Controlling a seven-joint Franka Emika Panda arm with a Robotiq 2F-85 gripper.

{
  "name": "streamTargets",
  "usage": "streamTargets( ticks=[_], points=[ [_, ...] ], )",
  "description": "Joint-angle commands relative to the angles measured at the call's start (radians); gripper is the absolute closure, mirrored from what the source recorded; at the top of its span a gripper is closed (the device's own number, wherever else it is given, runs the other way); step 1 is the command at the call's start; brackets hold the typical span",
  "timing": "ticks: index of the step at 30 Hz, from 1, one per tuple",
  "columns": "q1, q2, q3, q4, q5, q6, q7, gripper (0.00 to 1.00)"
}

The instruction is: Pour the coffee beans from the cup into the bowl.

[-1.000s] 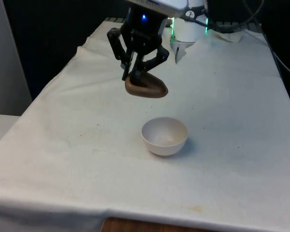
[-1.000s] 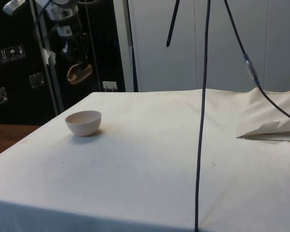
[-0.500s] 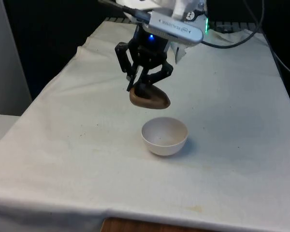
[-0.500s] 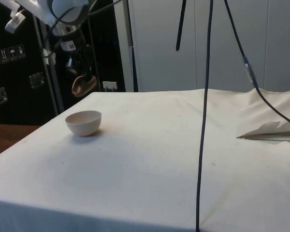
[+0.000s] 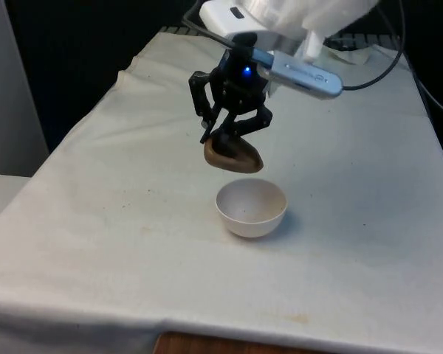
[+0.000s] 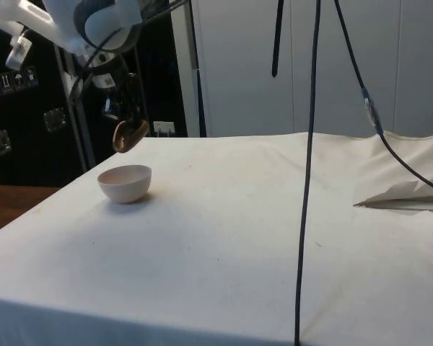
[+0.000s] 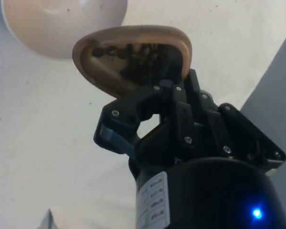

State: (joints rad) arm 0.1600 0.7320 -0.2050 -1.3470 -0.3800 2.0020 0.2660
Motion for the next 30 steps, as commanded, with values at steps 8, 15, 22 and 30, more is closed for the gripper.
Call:
streamTargets(
  ticks=[8,15,22,30],
  points=[
    [0.009,-0.021,0.030,-0.037,-0.107,-0.029,0.073,1.00],
    [0.010,-0.019,0.058,-0.033,-0.168,-0.063,0.116,1.00],
    [0.001,-0.017,0.082,-0.029,-0.199,-0.077,0.135,1.00],
    [0.002,-0.009,0.084,-0.021,-0.202,-0.076,0.141,1.00]
  ],
)
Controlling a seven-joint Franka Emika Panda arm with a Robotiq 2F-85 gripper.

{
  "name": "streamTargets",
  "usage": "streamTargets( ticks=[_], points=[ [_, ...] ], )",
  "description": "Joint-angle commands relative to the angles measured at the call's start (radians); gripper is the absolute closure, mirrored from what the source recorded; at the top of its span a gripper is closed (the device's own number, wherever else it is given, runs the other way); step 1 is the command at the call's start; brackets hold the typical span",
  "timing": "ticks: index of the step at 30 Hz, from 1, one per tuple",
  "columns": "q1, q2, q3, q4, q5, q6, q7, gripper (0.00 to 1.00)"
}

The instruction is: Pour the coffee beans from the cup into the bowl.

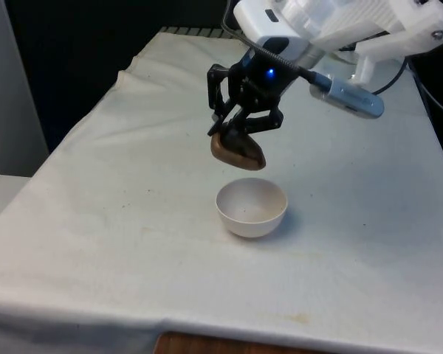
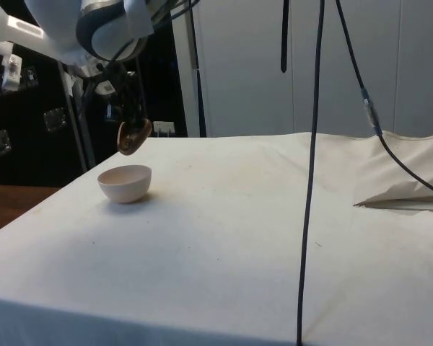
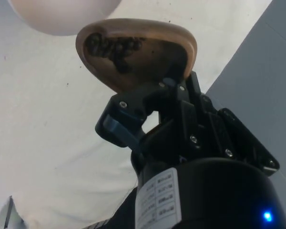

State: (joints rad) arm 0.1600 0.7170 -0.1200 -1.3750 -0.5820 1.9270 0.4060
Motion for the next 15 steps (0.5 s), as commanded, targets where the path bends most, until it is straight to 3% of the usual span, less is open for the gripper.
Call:
streamTargets(
  ticks=[1,15],
  points=[
    [0.002,0.009,0.000,0.010,-0.002,-0.001,0.003,1.00],
    [-0.002,0.077,0.001,0.095,-0.040,0.000,0.043,1.00]
  ],
)
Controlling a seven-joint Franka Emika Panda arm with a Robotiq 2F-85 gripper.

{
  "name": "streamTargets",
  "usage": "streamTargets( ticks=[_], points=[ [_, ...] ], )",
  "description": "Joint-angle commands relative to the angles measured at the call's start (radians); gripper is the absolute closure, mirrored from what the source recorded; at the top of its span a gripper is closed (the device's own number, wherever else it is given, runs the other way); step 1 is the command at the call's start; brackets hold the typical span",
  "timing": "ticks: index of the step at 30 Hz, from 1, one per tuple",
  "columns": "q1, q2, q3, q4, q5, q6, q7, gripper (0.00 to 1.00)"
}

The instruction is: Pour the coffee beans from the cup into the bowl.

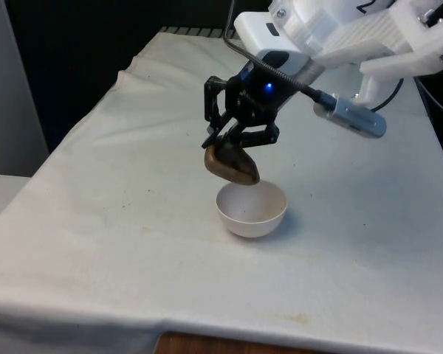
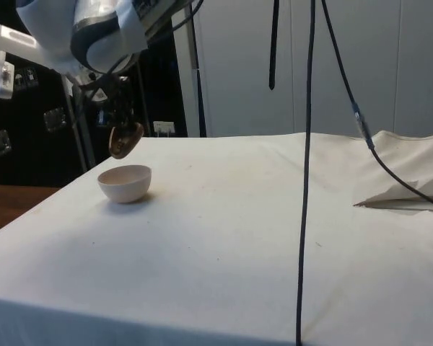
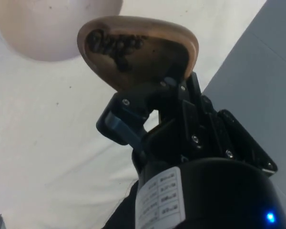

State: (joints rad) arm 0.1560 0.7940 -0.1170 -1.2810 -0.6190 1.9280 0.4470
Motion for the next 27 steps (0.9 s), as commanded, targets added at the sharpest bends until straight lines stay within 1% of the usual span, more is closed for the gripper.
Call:
streamTargets(
  ticks=[1,2,6,7,8,13,14,15,16,17,18,23,24,25,26,27],
  points=[
    [0.002,0.001,-0.003,0.002,-0.008,-0.002,0.005,1.00],
    [0.004,0.000,-0.002,-0.001,-0.023,-0.002,0.012,1.00],
    [0.006,-0.002,-0.001,-0.007,-0.054,-0.004,0.021,1.00],
    [0.001,0.003,0.003,0.000,-0.048,-0.008,0.018,1.00],
    [0.007,-0.003,0.000,-0.011,-0.073,-0.006,0.026,1.00],
    [0.012,-0.002,0.007,-0.017,-0.116,-0.015,0.049,1.00],
    [0.014,-0.001,0.013,-0.020,-0.136,-0.022,0.064,1.00],
    [0.013,-0.001,0.017,-0.022,-0.147,-0.024,0.072,1.00],
    [0.013,-0.001,0.017,-0.022,-0.147,-0.024,0.072,1.00],
    [0.006,0.003,0.024,-0.014,-0.145,-0.030,0.068,1.00],
    [0.014,-0.003,0.026,-0.028,-0.170,-0.031,0.089,1.00],
    [0.017,-0.002,0.051,-0.036,-0.225,-0.059,0.134,1.00],
    [0.017,0.000,0.063,-0.039,-0.248,-0.072,0.154,1.00],
    [0.016,0.000,0.070,-0.040,-0.260,-0.078,0.163,1.00],
    [0.009,0.003,0.073,-0.033,-0.251,-0.077,0.153,1.00],
    [0.015,0.001,0.076,-0.041,-0.270,-0.084,0.171,1.00]
  ],
)
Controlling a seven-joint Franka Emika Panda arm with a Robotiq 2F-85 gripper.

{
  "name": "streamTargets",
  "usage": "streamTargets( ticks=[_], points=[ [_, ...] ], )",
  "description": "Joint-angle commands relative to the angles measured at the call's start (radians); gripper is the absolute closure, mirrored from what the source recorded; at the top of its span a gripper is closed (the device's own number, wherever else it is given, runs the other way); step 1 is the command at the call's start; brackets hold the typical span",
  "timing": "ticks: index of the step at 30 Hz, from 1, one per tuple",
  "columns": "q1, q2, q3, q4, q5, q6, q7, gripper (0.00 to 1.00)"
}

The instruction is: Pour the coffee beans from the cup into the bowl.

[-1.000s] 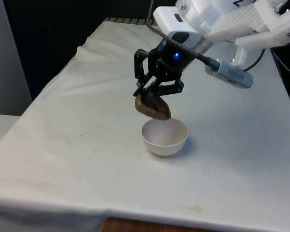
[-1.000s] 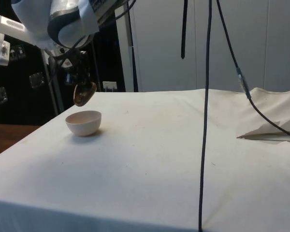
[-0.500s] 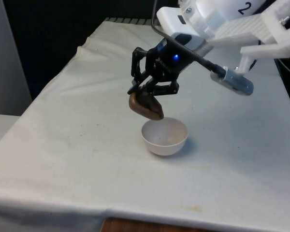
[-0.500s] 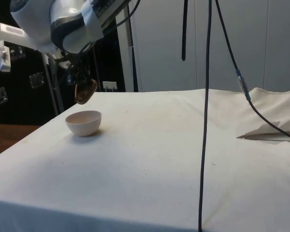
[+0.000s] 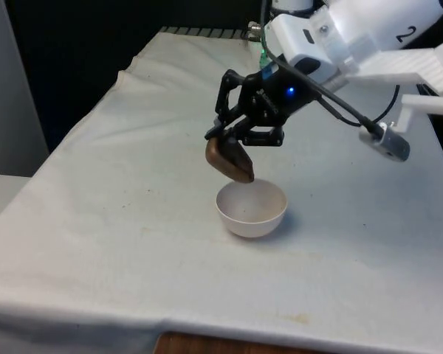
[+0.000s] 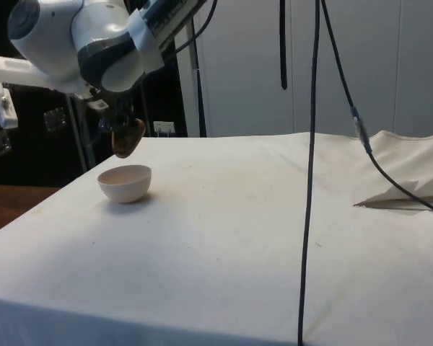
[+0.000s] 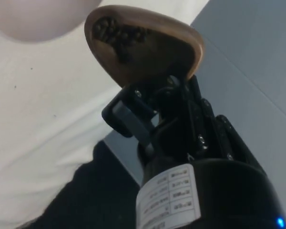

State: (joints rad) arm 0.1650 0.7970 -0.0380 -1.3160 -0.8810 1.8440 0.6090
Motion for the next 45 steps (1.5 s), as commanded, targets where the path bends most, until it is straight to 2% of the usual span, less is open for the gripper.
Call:
streamTargets(
  ticks=[1,7,8,9,15,17,18,19,26,27,28,35,36,37,44,45],
  points=[
    [0.007,-0.001,0.002,-0.007,-0.019,-0.006,0.019,1.00],
    [0.010,0.006,0.041,-0.010,-0.094,-0.051,0.083,1.00],
    [0.002,0.005,0.046,-0.009,-0.089,-0.048,0.076,1.00],
    [0.010,0.009,0.047,-0.009,-0.105,-0.058,0.091,1.00],
    [0.010,0.025,0.082,-0.004,-0.177,-0.099,0.139,1.00],
    [0.009,0.028,0.090,-0.004,-0.196,-0.109,0.148,1.00],
    [0.003,0.025,0.096,-0.009,-0.196,-0.103,0.149,1.00],
    [0.009,0.030,0.094,-0.004,-0.205,-0.114,0.152,1.00],
    [0.007,0.046,0.107,-0.006,-0.270,-0.142,0.173,1.00],
    [0.003,0.043,0.110,-0.008,-0.270,-0.138,0.174,1.00],
    [0.008,0.048,0.107,-0.006,-0.276,-0.144,0.176,1.00],
    [0.008,0.070,0.113,-0.006,-0.336,-0.166,0.196,1.00],
    [0.003,0.063,0.116,-0.008,-0.324,-0.158,0.192,1.00],
    [0.008,0.070,0.113,-0.006,-0.336,-0.166,0.196,1.00],
    [0.009,0.085,0.124,-0.005,-0.395,-0.203,0.211,1.00],
    [0.004,0.081,0.129,-0.008,-0.392,-0.197,0.211,1.00]
  ],
)
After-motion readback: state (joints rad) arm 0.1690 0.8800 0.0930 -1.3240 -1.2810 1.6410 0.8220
